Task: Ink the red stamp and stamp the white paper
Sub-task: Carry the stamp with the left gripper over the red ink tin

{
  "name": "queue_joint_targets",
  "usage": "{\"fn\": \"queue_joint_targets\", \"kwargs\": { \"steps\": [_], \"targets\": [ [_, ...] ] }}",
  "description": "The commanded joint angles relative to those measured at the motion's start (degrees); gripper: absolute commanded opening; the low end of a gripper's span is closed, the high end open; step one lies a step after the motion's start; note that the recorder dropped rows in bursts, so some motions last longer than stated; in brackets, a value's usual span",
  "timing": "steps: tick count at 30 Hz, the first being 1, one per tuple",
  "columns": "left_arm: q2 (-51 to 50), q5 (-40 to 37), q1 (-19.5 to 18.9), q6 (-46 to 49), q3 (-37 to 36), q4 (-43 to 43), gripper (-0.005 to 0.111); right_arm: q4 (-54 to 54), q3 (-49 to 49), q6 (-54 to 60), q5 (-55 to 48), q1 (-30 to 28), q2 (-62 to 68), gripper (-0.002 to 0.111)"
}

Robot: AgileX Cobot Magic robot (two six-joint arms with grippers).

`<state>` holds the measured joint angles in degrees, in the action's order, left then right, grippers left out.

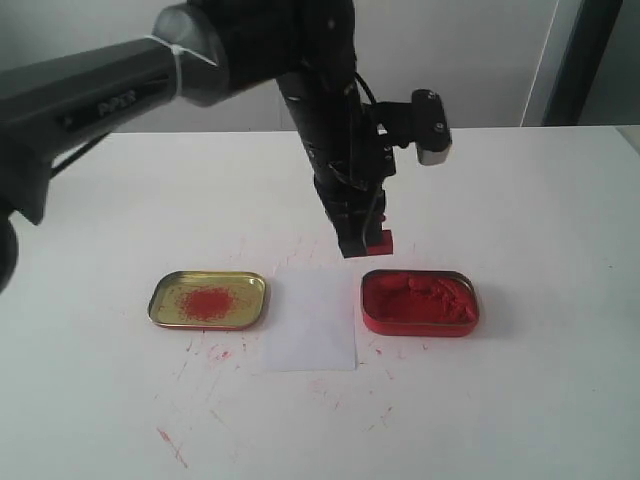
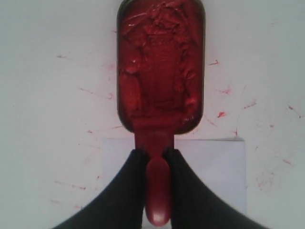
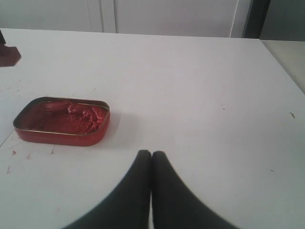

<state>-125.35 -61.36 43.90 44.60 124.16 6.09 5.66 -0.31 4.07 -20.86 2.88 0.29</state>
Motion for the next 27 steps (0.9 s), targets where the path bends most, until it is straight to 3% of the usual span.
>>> {"fn": "queue_joint_targets", "kwargs": {
  "steps": [1,10,27],
  "targets": [
    [-3.5,-1.1,1.9,-1.0,3.2,1.8,0.0,0.0,0.3,0.2,0.7,0.1,-0.3,0.0],
    [-8.4,4.1,2.1,-1.1,6.6,6.2,0.0,0.0,0.3,0.2,0.8,0.1,-0.3,0.0],
    [-13.0,6.5,2.1,-1.1,6.6,6.5,0.0,0.0,0.3,0.2,0.7,0.1,-0.3,0.0]
  ]
}}
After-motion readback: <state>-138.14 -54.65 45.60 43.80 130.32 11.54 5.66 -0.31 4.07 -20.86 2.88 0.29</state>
